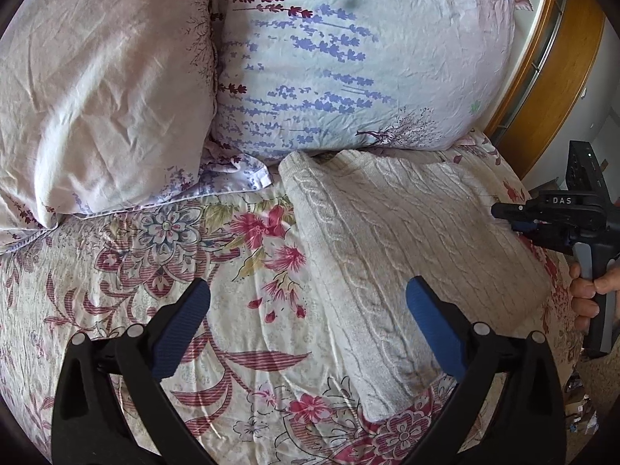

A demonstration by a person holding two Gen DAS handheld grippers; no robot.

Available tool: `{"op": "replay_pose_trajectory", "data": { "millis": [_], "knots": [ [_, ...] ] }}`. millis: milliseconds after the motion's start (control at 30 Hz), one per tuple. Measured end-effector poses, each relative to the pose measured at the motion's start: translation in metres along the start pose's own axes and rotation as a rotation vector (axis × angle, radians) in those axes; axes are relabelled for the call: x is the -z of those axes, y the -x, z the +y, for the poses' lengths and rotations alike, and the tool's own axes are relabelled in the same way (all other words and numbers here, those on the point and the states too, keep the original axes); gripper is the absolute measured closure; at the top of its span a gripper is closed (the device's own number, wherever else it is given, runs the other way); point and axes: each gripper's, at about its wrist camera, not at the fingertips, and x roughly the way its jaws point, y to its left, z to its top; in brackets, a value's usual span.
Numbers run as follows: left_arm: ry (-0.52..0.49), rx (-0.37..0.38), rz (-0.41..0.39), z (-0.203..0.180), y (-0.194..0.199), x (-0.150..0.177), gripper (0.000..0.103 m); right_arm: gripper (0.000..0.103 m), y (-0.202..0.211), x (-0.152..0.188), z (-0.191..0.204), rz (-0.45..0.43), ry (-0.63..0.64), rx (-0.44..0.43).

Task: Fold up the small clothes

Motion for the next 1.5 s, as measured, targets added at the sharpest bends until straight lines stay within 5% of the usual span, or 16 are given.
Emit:
{"op": "replay_pose_trajectory", "data": {
  "millis": [33,67,300,600,700,900,1167,1267,1500],
  "knots": [
    [0.006,0.016,0.009,0.0,-0.004,-0.004,0.002,0.029,0.005,-0.002,-0.003,-0.007,-0.003,-0.009],
    [0.016,0.039,0.02,0.001,-0.007,-0.007,0.002,0.025,0.007,-0.003,-0.005,-0.006,-0.005,-0.022],
    [0.265,0.262,0.155,0.033,-0.047,-0.028,0.002,0.025,-0.008,-0.002,-0.017,0.131,-0.062,-0.096],
    [0.382,0.399,0.25,0.039,-0.088,-0.031,0.012,0.025,-0.025,0.004,-0.03,0.226,-0.099,-0.154],
    [0.383,0.425,0.284,0.03,-0.1,-0.029,0.022,0.024,-0.027,0.005,-0.034,0.231,-0.108,-0.18],
    [0.385,0.437,0.273,0.015,-0.108,-0.026,0.026,0.025,-0.026,0.011,-0.053,0.265,-0.149,-0.297],
    [0.485,0.513,0.274,0.028,-0.112,-0.013,0.045,0.036,-0.034,0.02,-0.053,0.31,-0.145,-0.363],
    [0.469,0.508,0.264,0.026,-0.108,-0.009,0.055,0.062,-0.039,0.026,-0.051,0.338,-0.145,-0.361],
    [0.425,0.568,0.194,0.032,-0.078,-0.006,0.069,0.07,-0.027,0.042,-0.03,0.273,-0.127,-0.468]
  ]
}}
